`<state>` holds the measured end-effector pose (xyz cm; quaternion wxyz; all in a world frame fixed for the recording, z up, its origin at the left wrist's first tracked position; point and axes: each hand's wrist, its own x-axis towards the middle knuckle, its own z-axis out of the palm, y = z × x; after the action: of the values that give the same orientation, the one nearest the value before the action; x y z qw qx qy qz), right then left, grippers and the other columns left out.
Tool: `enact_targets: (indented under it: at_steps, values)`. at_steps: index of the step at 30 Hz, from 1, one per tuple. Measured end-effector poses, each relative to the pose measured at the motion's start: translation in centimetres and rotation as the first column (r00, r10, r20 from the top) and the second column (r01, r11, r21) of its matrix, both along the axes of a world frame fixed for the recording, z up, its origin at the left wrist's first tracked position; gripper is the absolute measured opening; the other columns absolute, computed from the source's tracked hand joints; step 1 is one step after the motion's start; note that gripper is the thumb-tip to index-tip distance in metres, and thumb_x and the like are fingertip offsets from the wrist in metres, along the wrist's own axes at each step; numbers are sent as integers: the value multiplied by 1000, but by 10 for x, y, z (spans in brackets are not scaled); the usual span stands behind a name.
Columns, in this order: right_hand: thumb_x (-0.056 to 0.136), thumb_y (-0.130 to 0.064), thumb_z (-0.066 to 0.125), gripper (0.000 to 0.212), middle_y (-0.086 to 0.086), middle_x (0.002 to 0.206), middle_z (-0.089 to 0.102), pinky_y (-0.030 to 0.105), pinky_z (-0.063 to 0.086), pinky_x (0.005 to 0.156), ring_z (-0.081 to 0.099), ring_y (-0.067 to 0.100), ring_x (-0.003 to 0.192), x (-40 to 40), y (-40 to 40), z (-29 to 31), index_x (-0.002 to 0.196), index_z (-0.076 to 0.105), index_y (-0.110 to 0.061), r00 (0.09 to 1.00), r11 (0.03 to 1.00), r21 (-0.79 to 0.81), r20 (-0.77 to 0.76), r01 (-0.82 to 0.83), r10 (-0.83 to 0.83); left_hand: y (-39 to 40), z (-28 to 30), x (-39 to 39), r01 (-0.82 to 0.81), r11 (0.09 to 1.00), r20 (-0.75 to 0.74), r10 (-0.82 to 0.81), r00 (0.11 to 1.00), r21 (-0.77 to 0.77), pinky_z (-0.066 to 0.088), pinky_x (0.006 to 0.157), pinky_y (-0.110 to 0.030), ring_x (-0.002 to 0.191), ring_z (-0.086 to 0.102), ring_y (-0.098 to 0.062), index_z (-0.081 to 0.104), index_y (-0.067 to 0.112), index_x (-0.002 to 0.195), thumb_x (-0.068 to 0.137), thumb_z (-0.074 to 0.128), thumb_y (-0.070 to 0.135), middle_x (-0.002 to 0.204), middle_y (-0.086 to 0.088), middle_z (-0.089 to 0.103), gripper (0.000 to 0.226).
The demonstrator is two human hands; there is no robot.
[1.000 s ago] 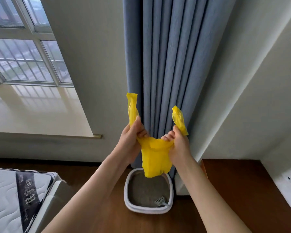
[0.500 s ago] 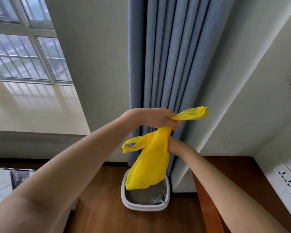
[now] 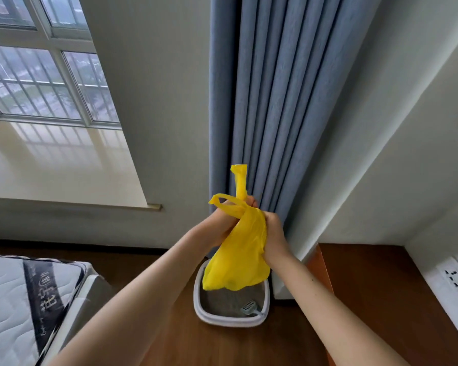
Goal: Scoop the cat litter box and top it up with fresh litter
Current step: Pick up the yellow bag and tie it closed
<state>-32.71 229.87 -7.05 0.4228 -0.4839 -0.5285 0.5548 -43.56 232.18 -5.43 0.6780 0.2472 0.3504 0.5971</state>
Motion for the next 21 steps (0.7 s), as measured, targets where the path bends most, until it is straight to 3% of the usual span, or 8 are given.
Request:
enact_targets:
  at_steps: [1,2,3,6,10,14,18,21]
  values:
    - [99,-16,49,36,4,61,65,29,51,58,62,14,60,-2,1,-3,68,65,-7,997,997,7,19,77,-77,-4,0,-1,-115,975,-79,101,992,-191,53,74,-32,96,63,-11,60,0,104,99,50,26,83,-10,56,28]
    - [97,-11,51,34,8,61,63,29,49,57,59,17,60,-3,3,-6,67,63,-2,988,988,34,28,148,-149,-17,-9,0,-146,978,-543,42,838,-148,53,72,-30,93,63,-16,60,6,105,102,46,22,82,-9,57,23]
    - [95,-7,52,29,11,63,62,28,47,57,56,17,61,-4,5,-10,70,62,1,979,977,82,37,197,-201,-21,-12,6,-156,976,-616,29,787,-152,52,72,-30,87,62,-18,61,9,101,103,44,18,81,-7,60,20]
    - [93,-5,54,15,5,69,64,22,47,56,55,8,63,-4,5,-16,80,61,-8,962,948,249,139,196,-235,-24,-21,-3,-81,971,-618,-78,782,-225,49,77,-35,82,59,-20,60,15,83,100,47,16,81,-6,62,21]
    - [93,-7,57,33,-6,56,53,12,36,49,47,-3,54,-2,5,-17,63,54,-18,943,910,401,252,102,-217,-19,-28,-18,-123,983,-885,-62,462,-134,40,59,-18,71,45,-11,49,11,89,90,62,18,83,-3,49,15]
    - [94,-15,61,27,-1,58,56,18,39,48,48,1,54,-1,13,-14,67,58,-10,948,900,431,257,62,-189,-27,-28,-33,-74,963,-958,266,104,260,33,92,-28,104,32,-15,42,11,128,74,74,11,111,2,34,62]
    - [92,-15,62,22,-1,60,59,16,40,49,51,1,57,-2,15,-9,71,61,-9,948,895,441,249,72,-199,-34,-18,-34,99,965,-962,227,154,244,26,92,-28,114,41,-18,66,16,110,85,52,34,116,0,53,33]
    - [92,-15,61,29,-7,56,54,13,36,47,49,0,54,-4,13,-7,65,54,-21,934,894,444,290,60,-207,-35,-15,-30,172,984,-929,-17,369,50,29,105,-38,121,46,-18,63,22,116,93,38,54,124,-1,60,46]
